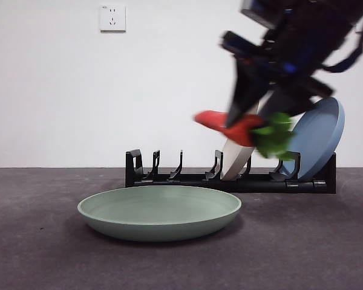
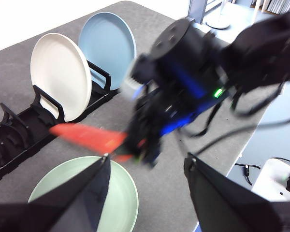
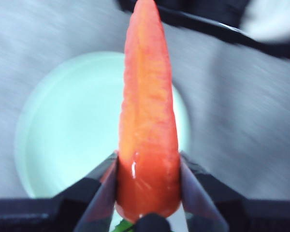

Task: Take the green plate from the plate rack,put the plate on the table,take the carrot from the table,put the carrot in the plate

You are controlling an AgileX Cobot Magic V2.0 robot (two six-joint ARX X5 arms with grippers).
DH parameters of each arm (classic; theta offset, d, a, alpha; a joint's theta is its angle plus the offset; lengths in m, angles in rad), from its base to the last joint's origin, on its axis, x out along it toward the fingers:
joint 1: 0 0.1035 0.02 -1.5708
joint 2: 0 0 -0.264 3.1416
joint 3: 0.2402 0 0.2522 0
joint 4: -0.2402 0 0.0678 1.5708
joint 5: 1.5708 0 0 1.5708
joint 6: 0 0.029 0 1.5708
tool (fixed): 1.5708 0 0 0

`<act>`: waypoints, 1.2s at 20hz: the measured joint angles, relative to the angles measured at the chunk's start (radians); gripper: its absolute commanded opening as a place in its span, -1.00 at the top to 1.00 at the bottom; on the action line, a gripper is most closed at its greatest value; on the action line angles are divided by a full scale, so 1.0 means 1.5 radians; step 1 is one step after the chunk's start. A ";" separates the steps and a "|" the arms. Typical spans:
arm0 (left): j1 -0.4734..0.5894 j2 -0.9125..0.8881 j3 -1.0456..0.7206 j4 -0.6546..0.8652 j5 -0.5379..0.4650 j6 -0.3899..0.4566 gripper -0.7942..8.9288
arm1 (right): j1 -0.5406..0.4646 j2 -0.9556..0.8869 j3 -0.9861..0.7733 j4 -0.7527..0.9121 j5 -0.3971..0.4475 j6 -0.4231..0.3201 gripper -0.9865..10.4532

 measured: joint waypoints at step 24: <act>0.000 0.000 0.000 -0.061 -0.001 0.000 0.30 | 0.111 0.213 0.013 0.141 0.015 0.061 -0.07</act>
